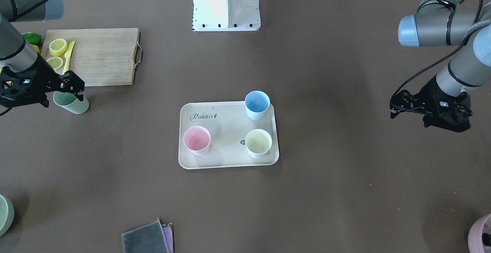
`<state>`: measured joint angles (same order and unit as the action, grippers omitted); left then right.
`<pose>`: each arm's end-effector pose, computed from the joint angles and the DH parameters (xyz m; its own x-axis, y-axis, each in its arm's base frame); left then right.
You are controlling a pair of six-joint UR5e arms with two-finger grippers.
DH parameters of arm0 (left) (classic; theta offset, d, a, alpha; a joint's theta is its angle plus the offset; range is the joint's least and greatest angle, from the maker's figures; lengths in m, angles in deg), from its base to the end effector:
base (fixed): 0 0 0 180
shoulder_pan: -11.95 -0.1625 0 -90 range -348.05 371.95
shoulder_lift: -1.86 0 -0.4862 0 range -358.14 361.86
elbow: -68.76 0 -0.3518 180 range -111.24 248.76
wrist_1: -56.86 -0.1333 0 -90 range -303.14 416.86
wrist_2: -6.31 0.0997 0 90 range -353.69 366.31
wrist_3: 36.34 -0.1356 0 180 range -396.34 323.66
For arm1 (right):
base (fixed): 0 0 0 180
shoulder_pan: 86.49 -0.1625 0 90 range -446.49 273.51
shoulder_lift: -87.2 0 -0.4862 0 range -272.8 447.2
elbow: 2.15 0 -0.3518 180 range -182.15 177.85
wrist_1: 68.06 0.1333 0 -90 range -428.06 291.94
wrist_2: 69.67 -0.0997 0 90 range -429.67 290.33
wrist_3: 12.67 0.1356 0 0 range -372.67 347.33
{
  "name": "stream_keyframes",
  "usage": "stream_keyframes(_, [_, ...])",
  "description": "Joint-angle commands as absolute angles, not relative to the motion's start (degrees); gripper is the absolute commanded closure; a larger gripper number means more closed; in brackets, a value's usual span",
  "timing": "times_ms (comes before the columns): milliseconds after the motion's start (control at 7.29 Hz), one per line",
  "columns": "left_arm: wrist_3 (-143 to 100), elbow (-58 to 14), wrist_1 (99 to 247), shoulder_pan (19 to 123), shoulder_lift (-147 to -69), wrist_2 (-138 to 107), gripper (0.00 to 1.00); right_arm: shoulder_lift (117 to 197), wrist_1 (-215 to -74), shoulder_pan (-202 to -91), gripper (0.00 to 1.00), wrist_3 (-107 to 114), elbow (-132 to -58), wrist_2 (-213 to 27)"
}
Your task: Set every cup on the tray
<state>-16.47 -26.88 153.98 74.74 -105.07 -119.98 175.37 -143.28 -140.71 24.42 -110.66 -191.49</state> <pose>0.2305 -0.5642 0.5382 0.6831 0.3292 -0.6519 -0.1755 0.9405 0.2911 -0.2382 -0.4363 0.5631 0.6968 -0.1924 0.6910 0.0727 0.9773 0.1988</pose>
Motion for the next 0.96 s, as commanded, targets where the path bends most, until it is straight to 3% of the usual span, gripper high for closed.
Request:
stream_keyframes(0, [-16.5,-27.0,154.1,74.7,-105.1,-119.8,0.02,184.7,-131.1,-140.8,0.00,23.2,-109.1,-191.0])
stream_keyframes(275, [-16.6,-27.0,154.2,74.7,-105.1,-119.7,0.02,183.1,-131.2,-140.5,0.03,23.7,-107.3,-190.9])
stream_keyframes(549, [-16.6,-26.9,154.2,74.7,-105.1,-119.7,0.02,180.6,-131.2,-139.8,0.15,23.7,-103.6,-190.6])
stream_keyframes(686, [-16.6,-26.9,154.2,74.7,-105.1,-119.7,0.02,179.9,-131.2,-139.0,0.16,23.7,-102.8,-189.8])
stream_keyframes(824, [-16.6,-26.9,154.2,74.7,-105.1,-119.7,0.02,179.9,-131.2,-138.4,0.27,23.8,-102.8,-189.8])
